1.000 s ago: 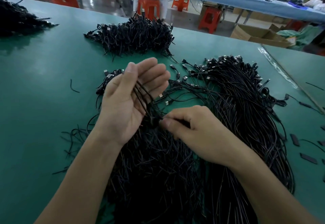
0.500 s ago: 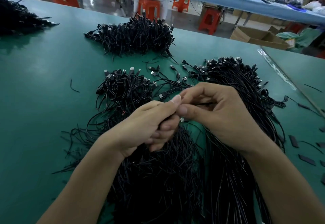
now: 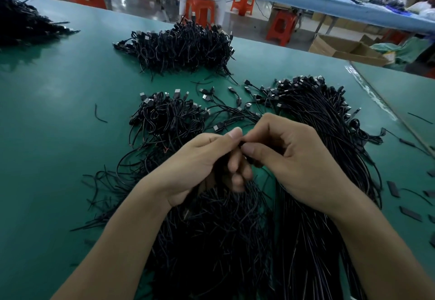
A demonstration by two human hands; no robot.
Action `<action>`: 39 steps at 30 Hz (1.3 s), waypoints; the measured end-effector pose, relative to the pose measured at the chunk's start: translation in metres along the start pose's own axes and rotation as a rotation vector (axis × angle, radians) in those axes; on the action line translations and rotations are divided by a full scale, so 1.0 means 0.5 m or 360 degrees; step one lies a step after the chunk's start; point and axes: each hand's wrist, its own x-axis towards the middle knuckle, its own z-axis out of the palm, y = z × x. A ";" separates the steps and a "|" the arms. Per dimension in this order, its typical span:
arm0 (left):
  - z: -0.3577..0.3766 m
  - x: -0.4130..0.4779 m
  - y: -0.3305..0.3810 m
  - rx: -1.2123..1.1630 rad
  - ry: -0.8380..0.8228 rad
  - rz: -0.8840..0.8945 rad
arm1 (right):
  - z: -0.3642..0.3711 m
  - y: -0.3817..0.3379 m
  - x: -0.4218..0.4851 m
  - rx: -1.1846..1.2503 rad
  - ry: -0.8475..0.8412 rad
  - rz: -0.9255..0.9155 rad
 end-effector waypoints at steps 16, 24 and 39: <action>0.026 0.006 -0.008 -0.0220 0.0009 -0.0016 | 0.056 -0.019 0.004 0.0009 0.0417 -0.0199; 0.019 0.015 -0.014 0.0251 0.0436 0.0094 | 0.054 -0.002 0.006 -0.0132 0.0535 -0.0152; -0.011 0.027 -0.031 0.0449 0.0976 0.0334 | 0.117 0.066 -0.015 -0.0688 -0.0263 0.0674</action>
